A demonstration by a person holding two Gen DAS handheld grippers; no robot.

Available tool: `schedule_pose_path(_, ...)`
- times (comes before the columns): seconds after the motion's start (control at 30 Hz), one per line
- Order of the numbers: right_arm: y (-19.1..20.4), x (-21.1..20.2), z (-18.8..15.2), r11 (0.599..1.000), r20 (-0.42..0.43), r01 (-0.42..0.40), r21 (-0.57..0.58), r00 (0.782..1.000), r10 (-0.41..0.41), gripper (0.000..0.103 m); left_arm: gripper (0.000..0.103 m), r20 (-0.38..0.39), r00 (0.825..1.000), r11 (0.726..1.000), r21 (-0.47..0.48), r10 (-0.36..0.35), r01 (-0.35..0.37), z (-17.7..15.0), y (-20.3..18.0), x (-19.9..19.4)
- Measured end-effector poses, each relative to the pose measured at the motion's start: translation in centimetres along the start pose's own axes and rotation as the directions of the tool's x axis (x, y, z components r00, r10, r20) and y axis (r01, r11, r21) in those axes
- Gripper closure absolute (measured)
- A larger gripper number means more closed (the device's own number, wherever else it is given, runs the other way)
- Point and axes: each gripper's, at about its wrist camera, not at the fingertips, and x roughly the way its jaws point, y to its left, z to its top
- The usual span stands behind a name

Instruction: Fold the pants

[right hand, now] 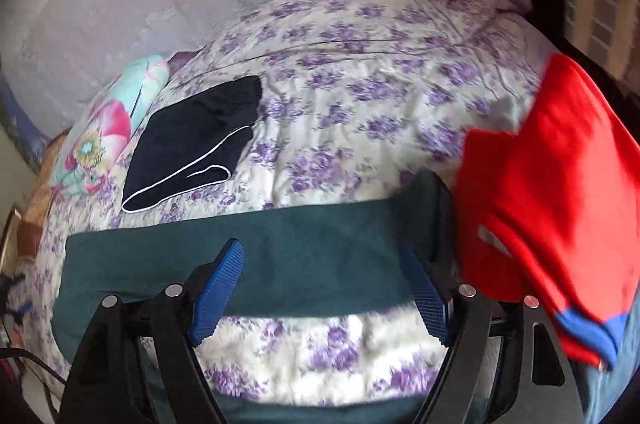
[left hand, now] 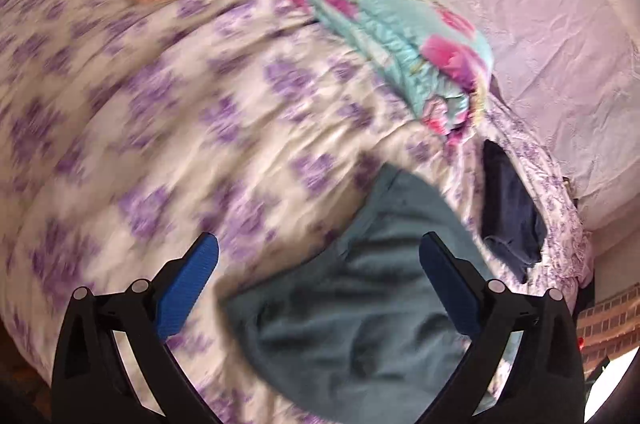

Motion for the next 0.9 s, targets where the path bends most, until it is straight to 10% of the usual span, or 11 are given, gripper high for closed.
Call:
schedule_pose_path(0.47, 8.3, 9.8, 3.8, 0.893, -0.224, -0.220, -0.392, 0.965, 0.139, 0.022, 0.007, -0.239, 0.971, 0.962, 0.257, -0.024, 0.087, 5.1, -8.9, 14.3)
schedule_pose_path(0.6, 8.5, 12.9, 4.4, 0.845, -0.296, -0.277, -0.458, 0.944, 0.149, 0.029, 0.074, -0.303, 0.953, 0.925, 0.361, -0.006, 0.120, 4.2, -10.1, 16.4)
schedule_pose_path(0.83, 10.3, 16.8, 2.6, 0.747, -0.447, -0.386, -0.541, 0.885, 0.133, 0.034, 0.082, -0.308, 0.951, 0.907, 0.390, -0.033, 0.158, 3.5, -9.8, 16.1)
schedule_pose_path(0.9, 10.4, 16.4, 2.5, 0.742, -0.432, -0.376, -0.555, 0.892, 0.128, 0.057, 0.082, -0.299, 0.954, 0.908, 0.392, -0.027, 0.148, 3.5, -9.8, 15.7)
